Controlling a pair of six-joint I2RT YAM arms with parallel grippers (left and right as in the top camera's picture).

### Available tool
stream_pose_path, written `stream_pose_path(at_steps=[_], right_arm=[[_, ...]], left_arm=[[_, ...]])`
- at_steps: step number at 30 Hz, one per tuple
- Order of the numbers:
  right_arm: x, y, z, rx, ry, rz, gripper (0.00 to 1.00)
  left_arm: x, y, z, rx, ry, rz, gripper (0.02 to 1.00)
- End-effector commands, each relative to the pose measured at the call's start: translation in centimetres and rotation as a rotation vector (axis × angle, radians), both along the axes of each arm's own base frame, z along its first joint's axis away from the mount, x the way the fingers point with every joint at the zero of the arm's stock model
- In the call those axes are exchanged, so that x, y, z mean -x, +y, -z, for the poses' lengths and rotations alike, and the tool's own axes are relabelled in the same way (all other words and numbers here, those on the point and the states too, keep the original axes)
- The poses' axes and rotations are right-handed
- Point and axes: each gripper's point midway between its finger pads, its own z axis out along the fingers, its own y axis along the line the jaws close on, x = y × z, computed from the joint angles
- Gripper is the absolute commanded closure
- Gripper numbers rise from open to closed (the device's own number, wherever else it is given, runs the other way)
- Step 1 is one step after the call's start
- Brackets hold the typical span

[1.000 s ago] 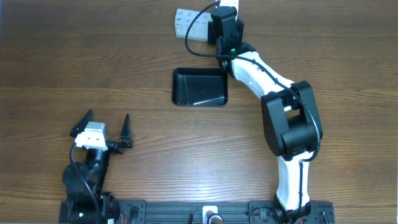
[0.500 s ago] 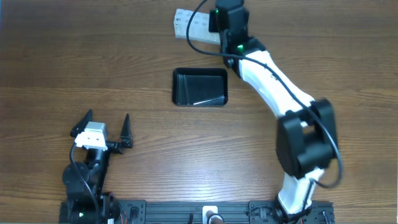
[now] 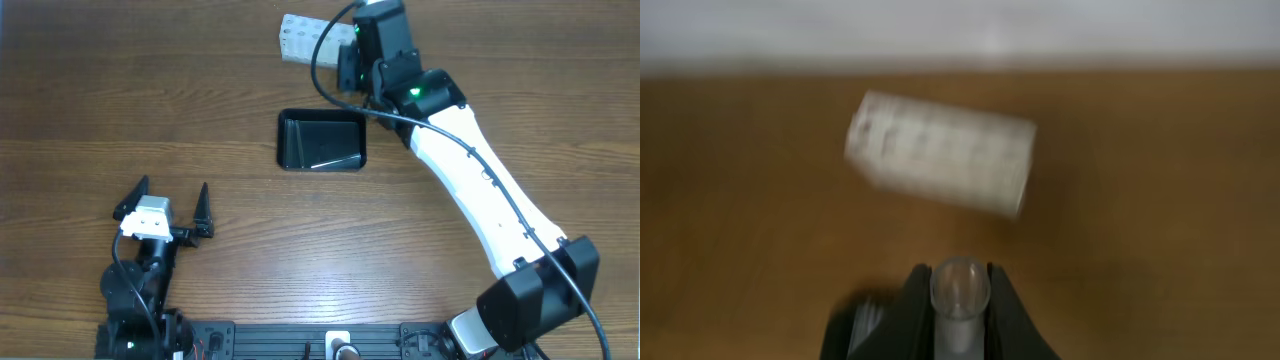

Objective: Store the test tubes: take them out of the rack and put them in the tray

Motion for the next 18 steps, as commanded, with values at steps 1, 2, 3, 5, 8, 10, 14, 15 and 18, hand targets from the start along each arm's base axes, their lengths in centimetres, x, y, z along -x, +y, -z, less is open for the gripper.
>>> stream_pose_path(at_steps=[1, 2, 3, 5, 8, 10, 14, 15, 18], right_arm=[[1.4, 2.7, 4.3, -0.088, 0.152, -0.061, 0.932], [1.5, 2.8, 5.6, -0.087, 0.18, -0.051, 0.93], [1.5, 2.9, 6.3, -0.084, 0.195, -0.048, 0.928], [1.4, 3.2, 8.1, -0.079, 0.232, -0.041, 0.925], [1.3, 4.0, 10.5, -0.094, 0.286, -0.057, 0.928], [1.2, 4.7, 12.3, -0.105, 0.324, -0.073, 0.93], [1.3, 4.8, 14.7, -0.116, 0.383, -0.041, 0.932], [1.4, 4.8, 15.1, -0.119, 0.396, -0.033, 0.932], [1.6, 5.0, 16.0, -0.122, 0.419, -0.038, 0.917]], left_arm=[[0.0, -0.3, 0.2, -0.013, -0.001, 0.018, 0.018], [0.0, -0.3, 0.2, -0.013, -0.001, 0.018, 0.018], [0.0, -0.3, 0.2, -0.013, -0.001, 0.018, 0.018], [0.0, -0.3, 0.2, -0.013, -0.001, 0.018, 0.018], [0.0, -0.3, 0.2, -0.013, -0.001, 0.018, 0.018], [0.0, -0.3, 0.2, -0.013, -0.001, 0.018, 0.02], [0.0, -0.3, 0.2, -0.013, -0.001, 0.018, 0.018], [0.0, -0.3, 0.2, -0.013, -0.001, 0.018, 0.018], [0.0, -0.3, 0.2, -0.013, -0.001, 0.018, 0.02]])
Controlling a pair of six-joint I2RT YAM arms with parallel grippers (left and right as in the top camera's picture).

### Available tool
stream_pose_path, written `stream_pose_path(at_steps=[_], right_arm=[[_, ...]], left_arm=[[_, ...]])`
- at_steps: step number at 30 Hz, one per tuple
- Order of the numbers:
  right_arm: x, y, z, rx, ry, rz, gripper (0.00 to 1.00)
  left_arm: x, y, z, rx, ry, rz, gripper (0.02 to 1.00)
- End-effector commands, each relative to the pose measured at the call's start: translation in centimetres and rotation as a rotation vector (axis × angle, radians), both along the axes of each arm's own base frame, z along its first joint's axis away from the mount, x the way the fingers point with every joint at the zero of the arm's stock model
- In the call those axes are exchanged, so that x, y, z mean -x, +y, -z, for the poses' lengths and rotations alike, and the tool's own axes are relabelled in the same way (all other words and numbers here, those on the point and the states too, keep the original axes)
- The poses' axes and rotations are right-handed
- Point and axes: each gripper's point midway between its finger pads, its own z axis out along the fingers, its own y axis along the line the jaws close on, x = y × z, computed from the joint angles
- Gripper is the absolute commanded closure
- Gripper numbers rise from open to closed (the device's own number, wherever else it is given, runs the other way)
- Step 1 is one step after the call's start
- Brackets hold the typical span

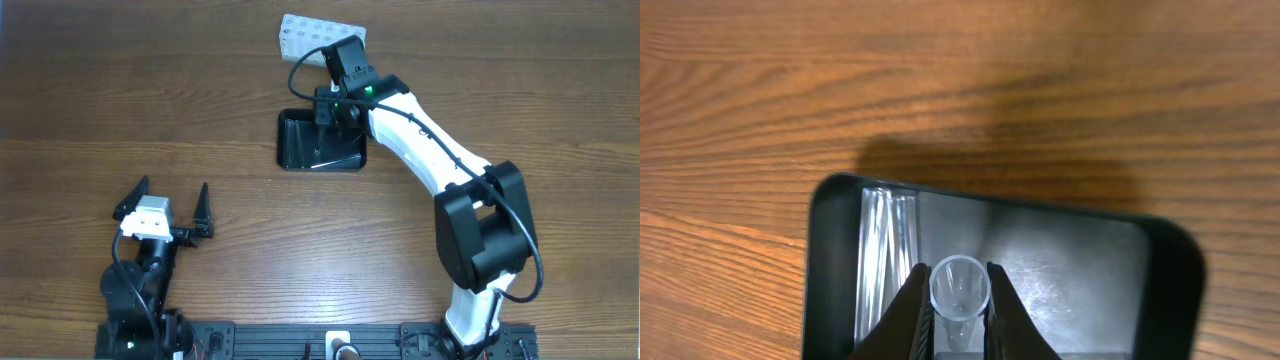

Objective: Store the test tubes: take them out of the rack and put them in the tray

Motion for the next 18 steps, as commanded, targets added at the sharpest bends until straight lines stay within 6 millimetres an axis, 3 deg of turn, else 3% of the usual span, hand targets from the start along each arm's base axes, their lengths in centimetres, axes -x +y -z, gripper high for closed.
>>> stream_pose_path(at_steps=[1, 18], right_arm=[[0.5, 0.8, 1.3, -0.028, 0.048, 0.003, 0.915], [1.7, 0.2, 4.2, 0.006, 0.113, 0.005, 0.781]], left_arm=[[0.0, -0.3, 0.2, -0.013, -0.001, 0.019, 0.018], [0.0, -0.3, 0.2, -0.013, -0.001, 0.019, 0.018]])
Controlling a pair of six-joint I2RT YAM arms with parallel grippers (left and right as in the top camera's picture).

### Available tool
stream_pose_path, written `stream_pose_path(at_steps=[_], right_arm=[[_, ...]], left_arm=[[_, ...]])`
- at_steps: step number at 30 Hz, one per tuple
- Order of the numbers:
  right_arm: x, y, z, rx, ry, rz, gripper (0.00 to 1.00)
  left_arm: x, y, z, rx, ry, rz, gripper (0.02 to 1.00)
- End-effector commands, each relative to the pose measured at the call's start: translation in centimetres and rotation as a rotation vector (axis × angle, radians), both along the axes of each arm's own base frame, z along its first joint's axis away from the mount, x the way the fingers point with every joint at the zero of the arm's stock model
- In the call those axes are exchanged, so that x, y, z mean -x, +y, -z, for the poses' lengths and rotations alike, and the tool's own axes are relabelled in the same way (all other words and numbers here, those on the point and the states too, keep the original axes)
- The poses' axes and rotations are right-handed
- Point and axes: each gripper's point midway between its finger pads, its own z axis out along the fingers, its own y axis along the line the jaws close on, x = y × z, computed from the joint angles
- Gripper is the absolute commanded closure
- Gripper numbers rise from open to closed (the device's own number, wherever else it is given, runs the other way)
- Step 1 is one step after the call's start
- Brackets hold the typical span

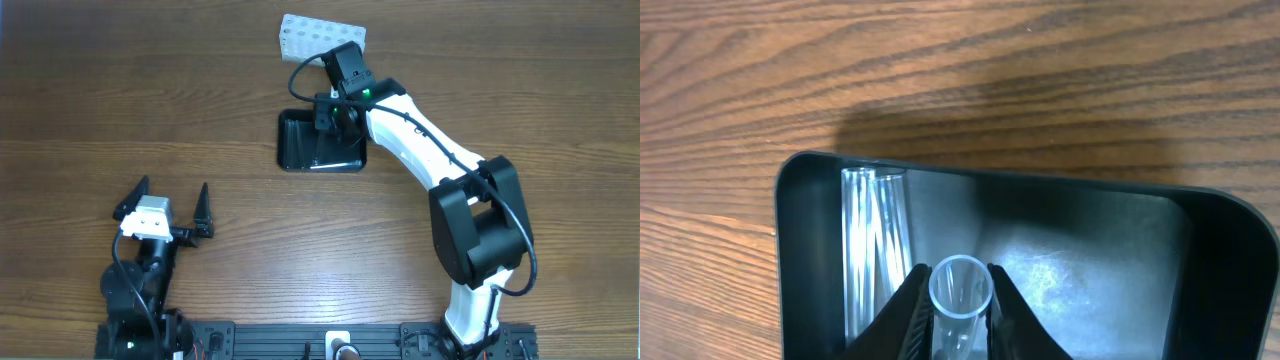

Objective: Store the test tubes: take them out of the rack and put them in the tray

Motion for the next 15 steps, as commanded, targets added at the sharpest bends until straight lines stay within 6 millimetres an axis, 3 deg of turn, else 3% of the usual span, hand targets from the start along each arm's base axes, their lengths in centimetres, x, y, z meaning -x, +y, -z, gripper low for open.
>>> stream_pose_path(at_steps=[1, 7, 11, 15], right_arm=[[0.8, 0.1, 2.2, 0.016, 0.051, -0.007, 0.772], [0.4, 0.3, 0.5, -0.001, 0.009, -0.012, 0.663], [-0.4, -0.4, -4.0, 0.02, -0.121, -0.042, 0.516], [-2.0, -3.7, -10.7, 0.131, -0.341, -0.007, 0.268]], left_arm=[[0.0, -0.3, 0.2, -0.013, -0.001, 0.019, 0.02], [0.0, -0.3, 0.2, -0.013, -0.001, 0.019, 0.018], [0.0, -0.3, 0.2, -0.013, -0.001, 0.019, 0.02], [0.0, -0.3, 0.2, -0.013, -0.001, 0.019, 0.018]])
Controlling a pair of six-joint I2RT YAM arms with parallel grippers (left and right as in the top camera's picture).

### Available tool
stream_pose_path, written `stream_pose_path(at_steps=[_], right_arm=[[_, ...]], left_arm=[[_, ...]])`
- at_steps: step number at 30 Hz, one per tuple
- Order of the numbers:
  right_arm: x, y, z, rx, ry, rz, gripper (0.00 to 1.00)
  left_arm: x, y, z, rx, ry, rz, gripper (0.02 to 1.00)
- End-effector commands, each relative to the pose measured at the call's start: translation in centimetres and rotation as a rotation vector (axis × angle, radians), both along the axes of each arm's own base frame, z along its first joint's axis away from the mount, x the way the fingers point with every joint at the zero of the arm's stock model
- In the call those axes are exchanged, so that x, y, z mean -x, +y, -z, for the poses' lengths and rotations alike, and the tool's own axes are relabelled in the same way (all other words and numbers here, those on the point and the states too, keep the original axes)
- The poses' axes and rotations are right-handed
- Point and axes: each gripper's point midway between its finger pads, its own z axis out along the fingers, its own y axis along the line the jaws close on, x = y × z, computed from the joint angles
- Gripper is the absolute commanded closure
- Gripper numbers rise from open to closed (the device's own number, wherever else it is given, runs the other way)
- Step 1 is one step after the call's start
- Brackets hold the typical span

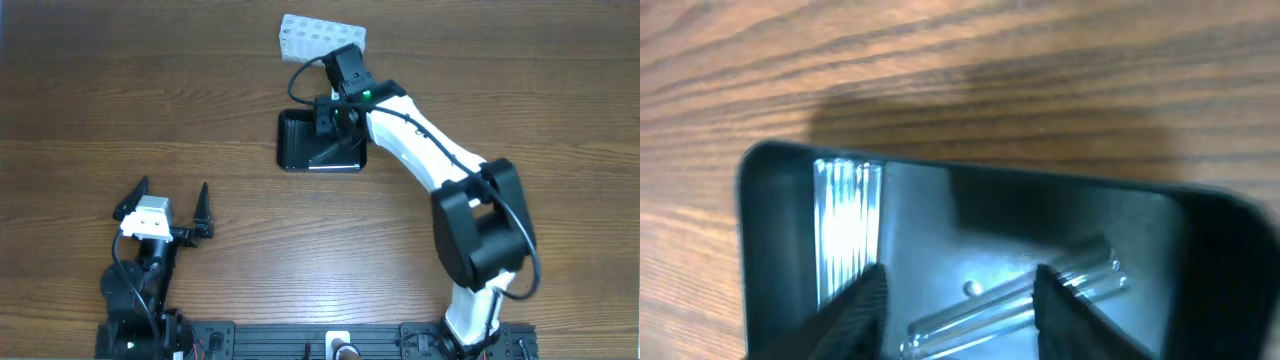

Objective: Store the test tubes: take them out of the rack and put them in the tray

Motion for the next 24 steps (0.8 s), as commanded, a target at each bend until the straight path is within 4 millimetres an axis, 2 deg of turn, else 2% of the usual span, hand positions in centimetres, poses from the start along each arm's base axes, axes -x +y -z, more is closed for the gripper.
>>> stream_pose_path(at_steps=[1, 3, 6, 7, 9, 12, 14, 15, 17, 19, 24], right_arm=[[-2.1, -3.8, -10.8, 0.109, -0.332, 0.016, 0.248], [-2.8, -5.5, -14.0, 0.13, -0.429, 0.002, 0.229], [-3.6, -9.3, -18.9, 0.173, -0.579, 0.008, 0.174], [-3.6, -10.2, -19.7, 0.187, -0.609, 0.016, 0.126], [-3.3, -13.5, -22.1, 0.226, -0.696, 0.075, 0.102], [-1.6, -17.3, -24.0, 0.257, -0.794, 0.155, 0.056], [0.6, -19.4, -24.6, 0.263, -0.846, 0.204, 0.02], [2.4, -20.8, -24.6, 0.275, -0.874, 0.23, 0.009], [4.9, -22.2, -24.1, 0.297, -0.899, 0.248, 0.007], [8.2, -23.0, -22.8, 0.324, -0.921, 0.248, 0.009], [13.7, -23.7, -20.1, 0.324, -0.988, 0.272, 0.007]], left_arm=[[0.0, -0.3, 0.2, -0.013, -0.001, 0.018, 0.018], [0.0, -0.3, 0.2, -0.013, -0.001, 0.018, 0.02], [0.0, -0.3, 0.2, -0.013, -0.001, 0.018, 0.02], [0.0, -0.3, 0.2, -0.013, -0.001, 0.018, 0.018], [0.0, -0.3, 0.2, -0.013, -0.001, 0.018, 0.02], [0.0, -0.3, 0.2, -0.013, -0.001, 0.018, 0.02], [0.0, -0.3, 0.2, -0.013, -0.001, 0.018, 0.02], [0.0, -0.3, 0.2, -0.013, -0.001, 0.018, 0.02], [0.0, -0.3, 0.2, -0.013, -0.001, 0.018, 0.018], [0.0, -0.3, 0.2, -0.013, -0.001, 0.018, 0.018], [0.0, -0.3, 0.2, -0.013, -0.001, 0.018, 0.018]])
